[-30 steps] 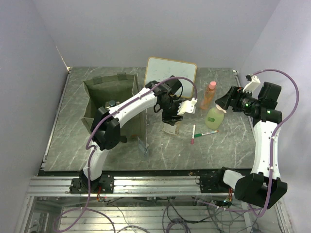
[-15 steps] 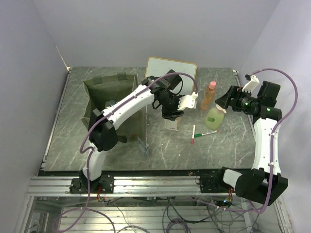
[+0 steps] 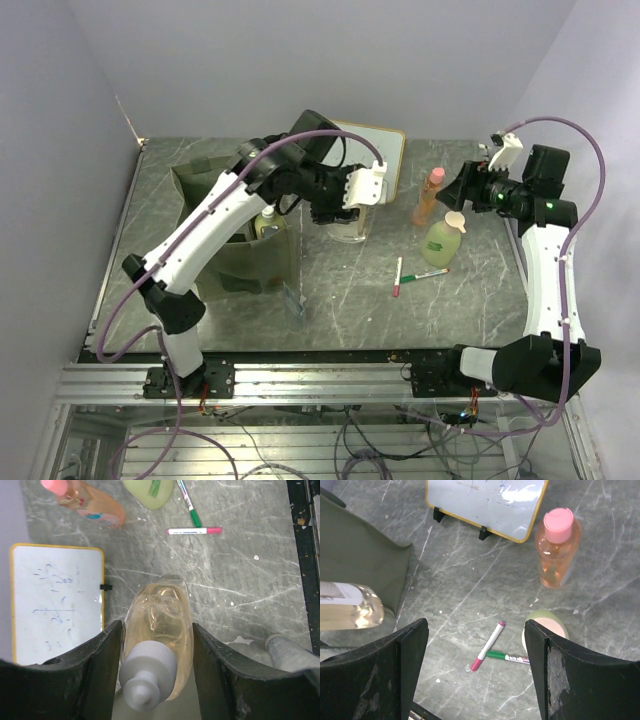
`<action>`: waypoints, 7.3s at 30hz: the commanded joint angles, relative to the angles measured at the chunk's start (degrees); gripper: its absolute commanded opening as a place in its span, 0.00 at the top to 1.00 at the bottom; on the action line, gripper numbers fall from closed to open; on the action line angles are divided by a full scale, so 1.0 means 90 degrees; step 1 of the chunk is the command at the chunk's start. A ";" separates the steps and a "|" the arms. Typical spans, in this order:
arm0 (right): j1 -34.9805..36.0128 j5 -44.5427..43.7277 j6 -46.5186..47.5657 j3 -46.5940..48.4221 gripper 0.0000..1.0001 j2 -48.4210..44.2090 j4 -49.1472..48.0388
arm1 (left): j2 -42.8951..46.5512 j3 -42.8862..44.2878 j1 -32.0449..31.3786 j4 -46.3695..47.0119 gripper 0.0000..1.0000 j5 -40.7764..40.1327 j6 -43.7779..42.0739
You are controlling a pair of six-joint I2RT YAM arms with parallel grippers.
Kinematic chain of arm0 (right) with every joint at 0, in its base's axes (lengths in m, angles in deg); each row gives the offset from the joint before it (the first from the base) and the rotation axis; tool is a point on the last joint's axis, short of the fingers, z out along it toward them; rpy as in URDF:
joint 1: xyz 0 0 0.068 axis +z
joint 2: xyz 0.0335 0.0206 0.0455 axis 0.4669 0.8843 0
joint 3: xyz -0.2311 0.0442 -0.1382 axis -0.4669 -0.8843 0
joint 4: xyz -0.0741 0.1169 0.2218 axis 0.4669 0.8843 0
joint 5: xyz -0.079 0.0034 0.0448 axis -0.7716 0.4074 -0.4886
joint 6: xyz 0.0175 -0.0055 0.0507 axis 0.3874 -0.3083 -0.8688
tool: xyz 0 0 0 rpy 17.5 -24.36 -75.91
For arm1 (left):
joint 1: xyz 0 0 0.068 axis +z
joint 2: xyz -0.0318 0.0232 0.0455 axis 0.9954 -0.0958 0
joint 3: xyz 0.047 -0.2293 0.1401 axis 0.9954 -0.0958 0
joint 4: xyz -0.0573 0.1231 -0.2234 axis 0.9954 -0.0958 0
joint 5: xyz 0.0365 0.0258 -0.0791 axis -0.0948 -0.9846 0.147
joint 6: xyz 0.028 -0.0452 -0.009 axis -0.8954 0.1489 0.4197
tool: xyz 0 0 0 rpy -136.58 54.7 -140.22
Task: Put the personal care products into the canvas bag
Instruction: Pick up the care product from the center of the board, then place the care product in the canvas bag, then move the care product at the center of the board.
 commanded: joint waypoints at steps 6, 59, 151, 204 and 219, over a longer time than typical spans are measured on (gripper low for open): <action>0.1060 -0.0135 0.0685 0.0775 0.22 0.0366 0.0047 | 0.0996 0.0889 0.0211 0.0211 0.93 -0.0099 -0.0206; 0.1961 -0.0340 0.0716 0.0443 0.21 0.0646 -0.0269 | 0.3151 -0.2527 0.4258 -0.1007 0.93 0.0984 -0.1088; 0.1780 -0.0568 0.0805 -0.0025 0.19 0.0364 -0.0324 | 0.2061 -0.4289 0.3770 0.0628 0.31 0.2265 -0.1453; 0.1190 -0.2686 0.1235 0.2069 0.34 0.3085 -0.0206 | 0.3168 -0.2814 0.3760 0.2177 0.05 0.0288 0.1221; 0.1396 -0.2817 0.1149 0.2202 0.49 0.3394 -0.0260 | 0.3248 -0.2870 0.3767 0.2184 0.05 0.0261 0.1145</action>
